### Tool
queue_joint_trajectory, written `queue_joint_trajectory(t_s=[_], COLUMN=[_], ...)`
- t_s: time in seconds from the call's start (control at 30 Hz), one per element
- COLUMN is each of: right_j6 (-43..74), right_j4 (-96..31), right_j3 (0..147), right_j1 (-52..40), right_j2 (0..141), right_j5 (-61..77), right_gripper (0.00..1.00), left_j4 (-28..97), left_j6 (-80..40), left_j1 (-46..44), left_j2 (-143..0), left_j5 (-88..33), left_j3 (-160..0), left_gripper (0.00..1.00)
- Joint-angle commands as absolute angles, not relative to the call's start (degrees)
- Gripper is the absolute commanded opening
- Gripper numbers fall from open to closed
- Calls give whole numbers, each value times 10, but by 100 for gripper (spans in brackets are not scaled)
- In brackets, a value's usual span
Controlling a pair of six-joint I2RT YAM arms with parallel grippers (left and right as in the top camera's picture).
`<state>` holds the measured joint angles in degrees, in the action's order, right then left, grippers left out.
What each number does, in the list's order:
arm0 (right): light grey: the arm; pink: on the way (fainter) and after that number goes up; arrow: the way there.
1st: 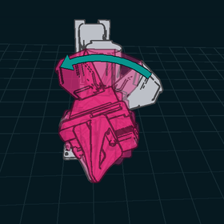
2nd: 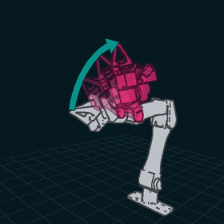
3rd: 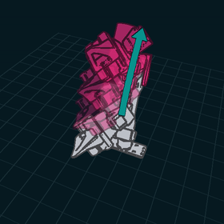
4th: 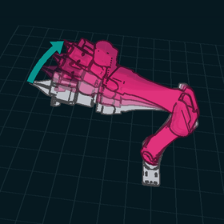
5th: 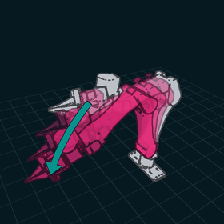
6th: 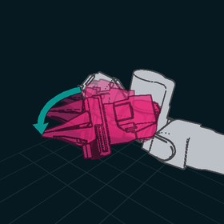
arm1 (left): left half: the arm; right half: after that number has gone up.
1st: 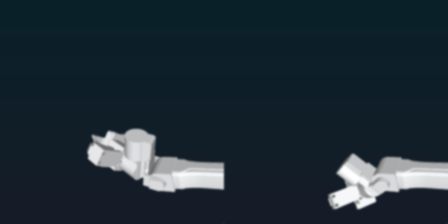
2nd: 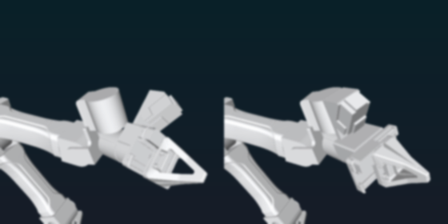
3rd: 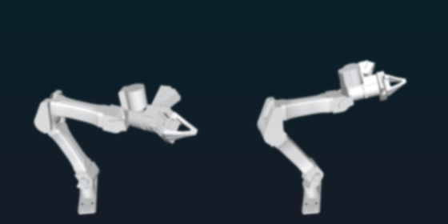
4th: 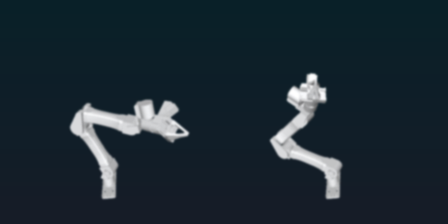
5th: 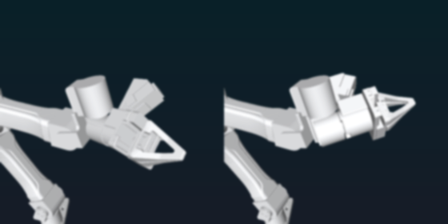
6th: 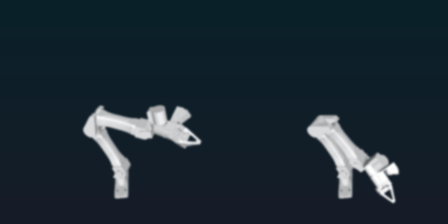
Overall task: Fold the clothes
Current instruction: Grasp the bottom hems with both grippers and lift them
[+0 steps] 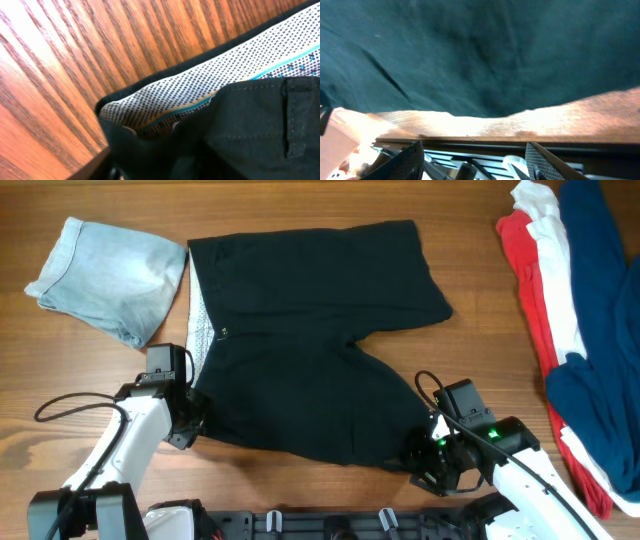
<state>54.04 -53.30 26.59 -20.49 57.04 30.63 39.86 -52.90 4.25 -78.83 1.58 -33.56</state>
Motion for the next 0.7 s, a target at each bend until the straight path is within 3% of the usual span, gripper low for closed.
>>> queue_joint_trajectory(t_s=[0.0,0.13,0.67], right_j6=[557,571,662], right_j4=[-538,-536,-538], right_j3=[263,263,257], right_j1=[-208,-208,-208], right_j2=[569,569,569], right_j5=[296,296,291], right_gripper=[65,65,65], left_j4=[403,412,428], left_j6=[-532,-531,-528], left_j1=[43,43,43], left_j2=[-785,-785,-785], left_j5=[41,41,-8], left_j3=[-328,-328,-328], left_gripper=[29,4,4])
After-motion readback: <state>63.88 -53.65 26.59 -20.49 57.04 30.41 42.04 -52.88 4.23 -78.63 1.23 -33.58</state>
